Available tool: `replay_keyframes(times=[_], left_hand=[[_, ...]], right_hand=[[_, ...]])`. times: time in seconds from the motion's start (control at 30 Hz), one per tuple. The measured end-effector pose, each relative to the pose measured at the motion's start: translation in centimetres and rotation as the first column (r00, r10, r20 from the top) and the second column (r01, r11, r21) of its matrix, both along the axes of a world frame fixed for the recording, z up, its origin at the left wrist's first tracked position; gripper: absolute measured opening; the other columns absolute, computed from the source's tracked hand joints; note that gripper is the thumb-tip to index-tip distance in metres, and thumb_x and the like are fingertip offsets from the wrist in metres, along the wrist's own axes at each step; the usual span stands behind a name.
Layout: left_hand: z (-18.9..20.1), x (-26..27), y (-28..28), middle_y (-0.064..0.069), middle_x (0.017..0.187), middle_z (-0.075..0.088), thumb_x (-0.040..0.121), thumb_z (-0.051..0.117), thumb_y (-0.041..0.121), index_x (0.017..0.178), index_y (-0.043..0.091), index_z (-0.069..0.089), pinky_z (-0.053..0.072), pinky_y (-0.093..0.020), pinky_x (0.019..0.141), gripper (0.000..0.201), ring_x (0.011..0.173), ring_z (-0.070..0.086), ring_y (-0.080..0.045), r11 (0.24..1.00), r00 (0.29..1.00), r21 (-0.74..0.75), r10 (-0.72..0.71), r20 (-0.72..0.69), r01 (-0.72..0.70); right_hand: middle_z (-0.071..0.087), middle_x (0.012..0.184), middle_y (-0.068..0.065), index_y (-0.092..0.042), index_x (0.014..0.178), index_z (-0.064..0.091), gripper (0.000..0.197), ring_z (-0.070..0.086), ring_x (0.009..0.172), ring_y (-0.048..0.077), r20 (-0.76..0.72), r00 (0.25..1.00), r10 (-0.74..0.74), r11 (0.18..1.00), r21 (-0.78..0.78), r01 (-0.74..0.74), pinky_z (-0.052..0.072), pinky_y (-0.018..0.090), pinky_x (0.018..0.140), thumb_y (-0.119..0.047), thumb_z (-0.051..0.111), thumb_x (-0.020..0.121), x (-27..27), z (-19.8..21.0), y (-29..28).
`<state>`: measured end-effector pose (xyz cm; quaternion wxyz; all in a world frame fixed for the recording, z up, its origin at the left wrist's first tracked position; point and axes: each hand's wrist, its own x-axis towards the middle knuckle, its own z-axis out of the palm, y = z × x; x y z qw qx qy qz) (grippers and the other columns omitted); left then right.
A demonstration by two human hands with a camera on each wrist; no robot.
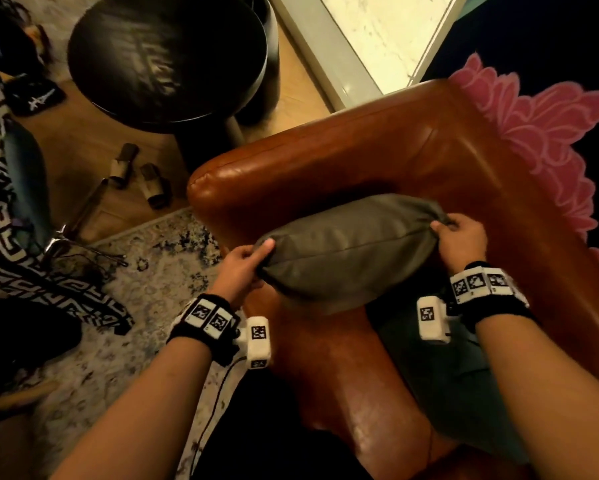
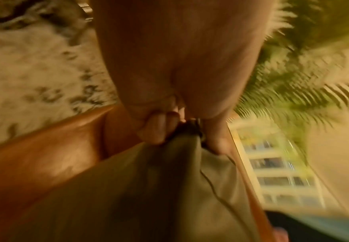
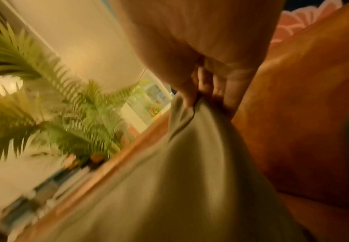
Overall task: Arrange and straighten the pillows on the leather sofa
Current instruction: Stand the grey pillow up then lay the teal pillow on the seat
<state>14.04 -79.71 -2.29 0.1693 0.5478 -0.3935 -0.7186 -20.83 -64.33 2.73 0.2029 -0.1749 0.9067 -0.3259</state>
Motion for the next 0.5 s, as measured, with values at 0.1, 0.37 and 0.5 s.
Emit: replay_keyframes(times=[0.1, 0.37, 0.5], left_hand=[[0.2, -0.2, -0.3, -0.006, 0.062, 0.060, 0.083, 0.077, 0.043, 0.076, 0.009, 0.059, 0.044, -0.035, 0.051, 0.039, 0.052, 0.055, -0.022, 0.937, 0.914, -0.271, -0.102, 0.393, 0.221], [0.8, 0.3, 0.4, -0.021, 0.081, 0.067, 0.091, 0.069, 0.012, 0.093, -0.004, 0.070, 0.047, -0.034, 0.067, 0.015, 0.071, 0.060, -0.024, 0.971, 0.985, -0.163, -0.169, 0.042, 0.174], [0.2, 1.7, 0.4, -0.016, 0.089, 0.067, 0.094, 0.063, 0.009, 0.097, 0.001, 0.071, 0.048, -0.025, 0.065, 0.012, 0.075, 0.061, -0.019, 0.994, 0.986, 0.008, -0.109, -0.127, 0.111]], right_hand=[[0.051, 0.142, 0.020, -0.008, 0.137, 0.050, 0.046, 0.043, 0.135, 0.038, -0.230, 0.973, -0.034, 0.986, 0.152, 0.071, 0.034, 0.047, 0.113, -0.015, 0.055, 0.092, 4.1, -0.5, -1.0], [0.033, 0.159, 0.007, -0.020, 0.152, 0.035, 0.058, 0.023, 0.150, 0.025, -0.357, 0.362, 0.861, 0.468, 0.278, -0.839, 0.014, 0.052, 0.122, -0.045, 0.035, 0.099, 23.5, -3.3, -5.4], [0.018, 0.165, 0.004, -0.018, 0.157, 0.019, 0.076, 0.007, 0.153, 0.017, -0.281, 0.404, 0.871, 0.481, 0.320, -0.816, -0.002, 0.039, 0.124, -0.064, 0.030, 0.097, 21.6, -5.0, -4.8]])
